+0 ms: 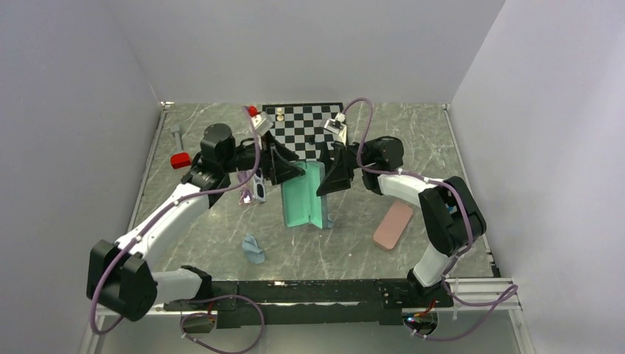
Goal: Organize the sunglasses
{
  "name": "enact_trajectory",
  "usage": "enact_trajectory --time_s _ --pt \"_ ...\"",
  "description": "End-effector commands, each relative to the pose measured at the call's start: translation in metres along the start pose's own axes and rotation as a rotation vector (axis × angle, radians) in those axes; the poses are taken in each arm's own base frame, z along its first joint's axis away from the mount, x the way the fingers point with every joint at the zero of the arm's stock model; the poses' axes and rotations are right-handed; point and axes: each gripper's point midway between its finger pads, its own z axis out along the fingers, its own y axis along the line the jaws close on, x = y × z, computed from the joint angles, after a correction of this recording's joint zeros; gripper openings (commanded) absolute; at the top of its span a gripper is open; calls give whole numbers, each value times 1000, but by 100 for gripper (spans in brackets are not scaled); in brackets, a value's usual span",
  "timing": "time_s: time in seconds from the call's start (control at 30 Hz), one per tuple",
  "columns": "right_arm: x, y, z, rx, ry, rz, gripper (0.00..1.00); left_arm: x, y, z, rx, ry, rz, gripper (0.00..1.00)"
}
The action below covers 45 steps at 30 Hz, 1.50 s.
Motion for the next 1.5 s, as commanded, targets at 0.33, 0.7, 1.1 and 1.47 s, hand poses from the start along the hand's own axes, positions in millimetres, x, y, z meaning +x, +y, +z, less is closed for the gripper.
enact_trajectory --time_s 0.33,0.7,1.1,1.47 --pt "-31 18 -31 68 57 -229 99 5 3 5 1 32 -41 0" --pt "-136 -1 -178 440 -57 -543 100 -7 19 -12 -222 -19 -84 0" --pt "-189 -28 -273 626 48 -1178 100 -20 31 -27 -366 -36 -50 0" --pt "-175 -85 -257 845 -137 -1504 100 -18 43 -18 -381 8 -87 0"
